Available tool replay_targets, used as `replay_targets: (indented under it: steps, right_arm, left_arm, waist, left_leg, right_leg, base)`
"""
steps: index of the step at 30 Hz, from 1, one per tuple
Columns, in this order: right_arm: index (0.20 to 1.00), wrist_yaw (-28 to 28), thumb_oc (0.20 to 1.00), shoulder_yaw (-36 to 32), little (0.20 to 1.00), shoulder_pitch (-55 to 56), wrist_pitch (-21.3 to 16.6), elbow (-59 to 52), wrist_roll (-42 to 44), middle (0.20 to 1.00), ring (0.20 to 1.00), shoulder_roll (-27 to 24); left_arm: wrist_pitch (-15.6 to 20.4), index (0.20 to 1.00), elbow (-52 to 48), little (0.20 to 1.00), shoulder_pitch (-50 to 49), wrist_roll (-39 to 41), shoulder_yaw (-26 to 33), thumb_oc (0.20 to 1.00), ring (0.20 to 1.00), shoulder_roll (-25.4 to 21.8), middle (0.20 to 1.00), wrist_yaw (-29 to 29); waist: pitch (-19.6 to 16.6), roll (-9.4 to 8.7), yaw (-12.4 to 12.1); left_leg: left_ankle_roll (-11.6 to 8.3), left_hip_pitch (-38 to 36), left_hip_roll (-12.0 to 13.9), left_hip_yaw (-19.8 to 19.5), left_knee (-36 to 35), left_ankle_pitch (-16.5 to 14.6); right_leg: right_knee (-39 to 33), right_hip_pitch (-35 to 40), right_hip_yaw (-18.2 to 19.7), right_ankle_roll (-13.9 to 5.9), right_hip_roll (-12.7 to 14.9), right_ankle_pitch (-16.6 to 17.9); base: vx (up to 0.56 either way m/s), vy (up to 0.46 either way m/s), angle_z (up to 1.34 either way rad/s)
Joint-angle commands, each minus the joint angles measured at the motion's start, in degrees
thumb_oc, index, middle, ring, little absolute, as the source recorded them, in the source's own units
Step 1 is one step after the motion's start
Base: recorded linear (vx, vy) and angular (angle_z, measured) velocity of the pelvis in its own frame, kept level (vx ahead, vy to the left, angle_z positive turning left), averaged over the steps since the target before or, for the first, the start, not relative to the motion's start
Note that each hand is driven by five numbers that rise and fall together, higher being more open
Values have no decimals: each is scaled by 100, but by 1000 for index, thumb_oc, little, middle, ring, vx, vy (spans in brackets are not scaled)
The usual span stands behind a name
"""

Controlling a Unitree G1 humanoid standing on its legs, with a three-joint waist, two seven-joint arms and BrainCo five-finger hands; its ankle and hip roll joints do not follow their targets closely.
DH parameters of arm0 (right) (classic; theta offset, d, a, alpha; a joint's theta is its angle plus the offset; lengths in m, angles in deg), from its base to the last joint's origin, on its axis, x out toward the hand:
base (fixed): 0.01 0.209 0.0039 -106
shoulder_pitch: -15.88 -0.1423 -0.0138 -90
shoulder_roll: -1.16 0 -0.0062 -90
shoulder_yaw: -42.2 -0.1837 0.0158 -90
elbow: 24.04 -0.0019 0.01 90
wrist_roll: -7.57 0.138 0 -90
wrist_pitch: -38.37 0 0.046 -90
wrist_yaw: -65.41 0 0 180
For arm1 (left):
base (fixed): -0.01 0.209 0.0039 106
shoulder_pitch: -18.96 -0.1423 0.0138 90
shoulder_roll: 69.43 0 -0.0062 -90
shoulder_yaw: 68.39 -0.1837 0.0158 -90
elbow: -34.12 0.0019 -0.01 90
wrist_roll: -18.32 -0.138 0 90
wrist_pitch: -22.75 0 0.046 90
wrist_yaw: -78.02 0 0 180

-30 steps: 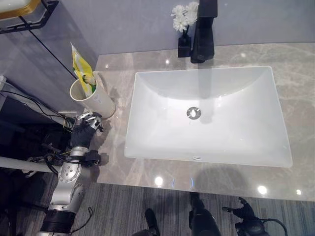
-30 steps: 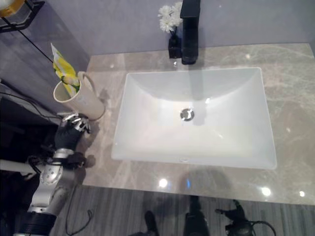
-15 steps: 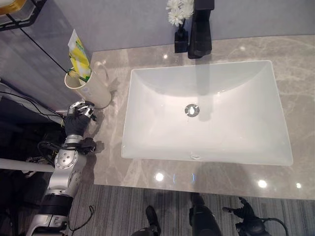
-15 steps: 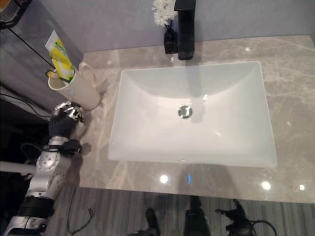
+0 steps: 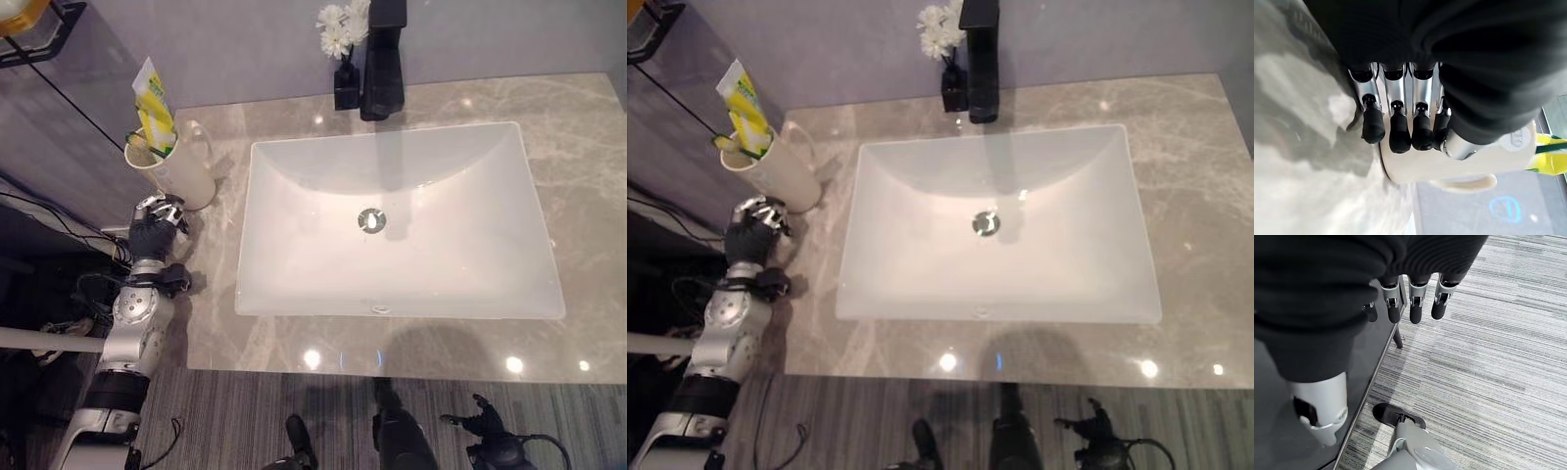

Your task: Put brush and paste in cup on sink, flatten towel.

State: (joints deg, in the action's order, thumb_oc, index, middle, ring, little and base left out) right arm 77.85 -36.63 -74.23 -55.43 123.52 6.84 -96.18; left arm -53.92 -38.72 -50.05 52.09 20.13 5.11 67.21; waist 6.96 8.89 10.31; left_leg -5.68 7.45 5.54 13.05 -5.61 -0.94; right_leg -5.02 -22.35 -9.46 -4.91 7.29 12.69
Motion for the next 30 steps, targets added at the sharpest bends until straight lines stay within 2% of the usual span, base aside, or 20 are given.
replay_targets:
  steps: [1,9,16,30]
  right_arm:
    - [1000,102,1000,58,1000,-48,-82,37,111,1000,1000,-29]
    - [1000,55,1000,94,1000,-15,-98,148,251,1000,1000,50]
    - [1000,-31,1000,395,1000,-30,-76,175,191,1000,1000,176]
    - [1000,31,1000,431,1000,-99,-128,136,308,1000,1000,114]
  left_arm:
    - [420,200,325,200,571,94,-26,200,200,-444,200,-201]
    - [474,200,740,200,961,180,-20,200,200,-670,200,-333]
    - [395,200,1472,200,1718,242,-443,200,200,-1026,200,-316]
    - [297,200,2295,200,2366,-96,-812,200,200,-1165,200,-412]
  waist:
    - [-118,-182,98]
    - [-119,-224,161]
    - [-93,-269,255]
    - [-111,-332,345]
  left_leg:
    - [-189,-268,-140,233,61,190]
    - [-219,-243,-110,280,61,220]
    - [-270,-221,-41,311,61,278]
    - [-305,-152,1,331,61,315]
  right_leg:
    - [2,253,342,-404,96,-361]
    - [2,185,380,-394,50,-346]
    - [2,119,412,-395,-30,-338]
    - [2,-7,460,-399,-71,-290]
  base:
    - [0,0,0]
    - [0,0,0]
    - [10,-8,-9]
    - [2,0,0]
